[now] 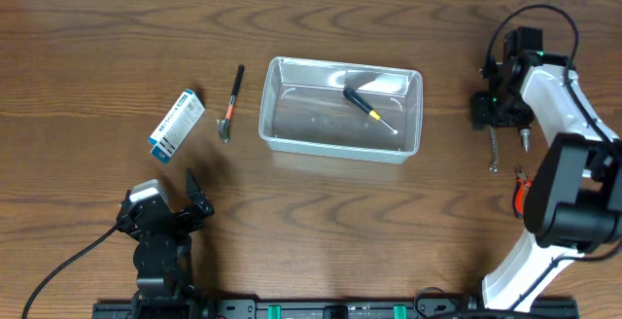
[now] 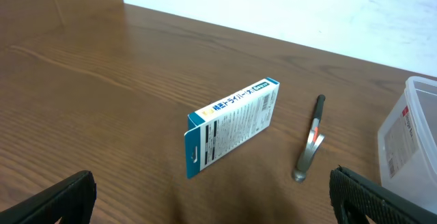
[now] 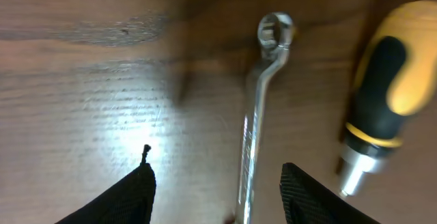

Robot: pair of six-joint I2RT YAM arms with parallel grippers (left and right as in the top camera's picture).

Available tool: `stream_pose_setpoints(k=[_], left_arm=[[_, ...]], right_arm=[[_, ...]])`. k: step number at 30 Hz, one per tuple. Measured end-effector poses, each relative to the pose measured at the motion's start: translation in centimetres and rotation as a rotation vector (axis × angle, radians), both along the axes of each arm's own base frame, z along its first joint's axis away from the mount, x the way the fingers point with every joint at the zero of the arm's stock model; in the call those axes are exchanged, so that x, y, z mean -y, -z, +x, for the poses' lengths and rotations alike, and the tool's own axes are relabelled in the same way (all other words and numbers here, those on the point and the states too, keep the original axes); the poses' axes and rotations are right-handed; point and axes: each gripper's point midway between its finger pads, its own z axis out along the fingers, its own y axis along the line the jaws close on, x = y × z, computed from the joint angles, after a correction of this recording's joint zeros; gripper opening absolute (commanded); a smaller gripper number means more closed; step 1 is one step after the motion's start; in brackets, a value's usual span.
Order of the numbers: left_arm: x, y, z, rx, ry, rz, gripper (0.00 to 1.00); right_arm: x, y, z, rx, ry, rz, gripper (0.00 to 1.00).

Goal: Pack container
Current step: 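Move the right gripper to the silver wrench and grasp it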

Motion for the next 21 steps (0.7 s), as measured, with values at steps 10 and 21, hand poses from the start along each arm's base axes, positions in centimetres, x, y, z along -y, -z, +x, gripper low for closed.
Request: stream_pose_setpoints(k=[10,21], left_arm=[[0.0,0.0,0.0,0.000,0.000,0.000,0.98],[0.0,0.0,0.0,0.000,0.000,0.000,0.98]], right_arm=[[2.0,1.8,0.0,-0.009,0.041,0.022,0.52],[1.4,1.8,0.7,0.026,-0.008,0.100,0.34]])
